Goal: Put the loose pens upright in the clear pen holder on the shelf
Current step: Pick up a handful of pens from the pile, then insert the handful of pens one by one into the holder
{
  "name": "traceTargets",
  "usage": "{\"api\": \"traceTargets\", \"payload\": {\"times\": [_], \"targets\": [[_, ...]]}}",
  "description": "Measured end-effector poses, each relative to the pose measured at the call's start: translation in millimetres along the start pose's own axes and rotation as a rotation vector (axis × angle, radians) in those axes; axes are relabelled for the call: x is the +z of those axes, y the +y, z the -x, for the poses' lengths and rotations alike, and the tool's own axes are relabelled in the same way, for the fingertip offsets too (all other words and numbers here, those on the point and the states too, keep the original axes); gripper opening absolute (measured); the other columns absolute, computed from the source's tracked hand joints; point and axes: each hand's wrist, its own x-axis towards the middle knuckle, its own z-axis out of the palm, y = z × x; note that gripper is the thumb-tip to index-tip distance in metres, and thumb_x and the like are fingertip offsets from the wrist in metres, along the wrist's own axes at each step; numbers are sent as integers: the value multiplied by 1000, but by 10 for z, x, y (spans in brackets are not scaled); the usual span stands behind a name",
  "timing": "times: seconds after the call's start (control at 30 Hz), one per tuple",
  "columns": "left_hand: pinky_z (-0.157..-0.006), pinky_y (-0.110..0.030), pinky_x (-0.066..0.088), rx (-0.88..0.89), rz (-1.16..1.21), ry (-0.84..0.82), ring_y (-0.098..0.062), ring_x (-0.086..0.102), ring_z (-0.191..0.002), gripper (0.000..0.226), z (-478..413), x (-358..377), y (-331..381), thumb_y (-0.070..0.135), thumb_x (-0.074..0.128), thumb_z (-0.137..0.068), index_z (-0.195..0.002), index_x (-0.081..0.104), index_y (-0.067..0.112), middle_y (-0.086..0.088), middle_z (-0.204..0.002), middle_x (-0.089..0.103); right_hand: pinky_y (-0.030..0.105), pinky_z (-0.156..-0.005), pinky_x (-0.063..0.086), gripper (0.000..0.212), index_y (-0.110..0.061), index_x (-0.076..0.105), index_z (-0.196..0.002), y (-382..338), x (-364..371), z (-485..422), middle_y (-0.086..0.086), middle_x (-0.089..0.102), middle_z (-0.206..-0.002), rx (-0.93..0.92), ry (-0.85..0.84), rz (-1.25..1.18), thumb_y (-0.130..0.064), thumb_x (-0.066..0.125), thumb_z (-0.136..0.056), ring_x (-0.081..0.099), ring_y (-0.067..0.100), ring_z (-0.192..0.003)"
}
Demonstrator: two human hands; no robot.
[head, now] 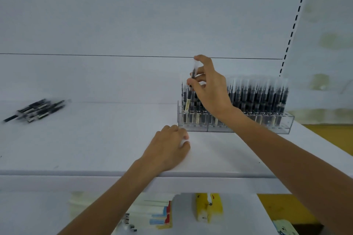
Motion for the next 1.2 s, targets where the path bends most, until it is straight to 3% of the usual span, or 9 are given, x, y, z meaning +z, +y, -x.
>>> {"api": "traceTargets", "payload": {"times": [0.07, 0.13, 0.2, 0.37, 0.47, 0.57, 0.7, 0.93, 1.2], "targets": [[-101, -33, 35, -5, 2, 6, -18, 44, -115, 30, -3, 10, -2, 28, 39, -96, -120, 54, 18, -1, -124, 53, 19, -71, 52, 43, -7, 45, -128, 49, 54, 56, 3, 56, -93, -20, -59, 90, -6, 62, -89, 60, 13, -79], [-101, -33, 35, -5, -1, 10, -18, 44, -115, 30, -9, 13, 7, 28, 40, -96, -120, 54, 18, -1, -125, 53, 37, -73, 54, 38, -4, 49, -125, 93, 102, 124, 11, 58, -97, -58, -121, 201, -7, 61, -89, 59, 23, -82], [-101, -32, 35, -4, -3, 16, -18, 44, -115, 30, -14, 11, 13, 28, 40, -97, -120, 54, 18, -1, -125, 53, 42, -70, 53, 38, -8, 49, -128, 97, 111, 152, 10, 57, -96, -63, -135, 306, -12, 59, -91, 57, 22, -75], [-100, -33, 37, -19, -7, 8, -18, 46, -114, 28, -29, -17, 21, 25, 42, -95, -117, 57, 17, -1, -124, 54, 33, -58, 47, 42, -15, 48, -133, -31, 84, 112, 8, 56, -95, -45, -101, 426, -19, 56, -92, 49, 16, -68], [-93, -29, 39, -37, 14, 14, -18, 49, -109, 25, 0, -131, -34, 25, 44, -93, -112, 58, 17, -2, -117, 56, 26, -57, 35, 43, -13, 47, -133, -230, 160, 58, 2, 51, -89, -51, -27, 395, -18, 56, -91, 44, 12, -66], [-84, -25, 38, -70, 16, 85, -16, 52, -102, 23, 162, -363, -325, 26, 46, -93, -111, 58, 17, 0, -110, 57, 24, -55, 35, 36, -12, 52, -126, -482, 372, 58, 0, 52, -88, -98, -19, 318, -17, 57, -90, 39, 7, -62], [-80, -24, 43, -189, -13, 229, -13, 56, -91, 20, 646, -782, -923, 20, 50, -90, -107, 60, 18, 4, -104, 61, 31, -69, 47, 30, -12, 56, -119, -825, 947, 114, 3, 59, -99, -92, -111, 182, -18, 57, -90, 50, 12, -79], [-80, -35, 49, -502, -55, 406, -15, 57, -79, 19, 1685, -1529, -1791, 15, 55, -85, -103, 59, 20, 8, -88, 60, 27, -75, 40, 33, -15, 49, -126, -1650, 2074, 132, 3, 57, -114, -136, -261, -3, -19, 49, -94, 56, 15, -98], [-53, -8, 38, -640, 44, 556, -2, 53, -74, 15, 2337, -1757, -2399, 12, 54, -89, -97, 53, 24, 7, -86, 59, 30, -75, 41, 32, -14, 47, -126, -1947, 2958, 68, 3, 58, -112, -120, -455, -24, -19, 47, -94, 56, 20, -98]]}}
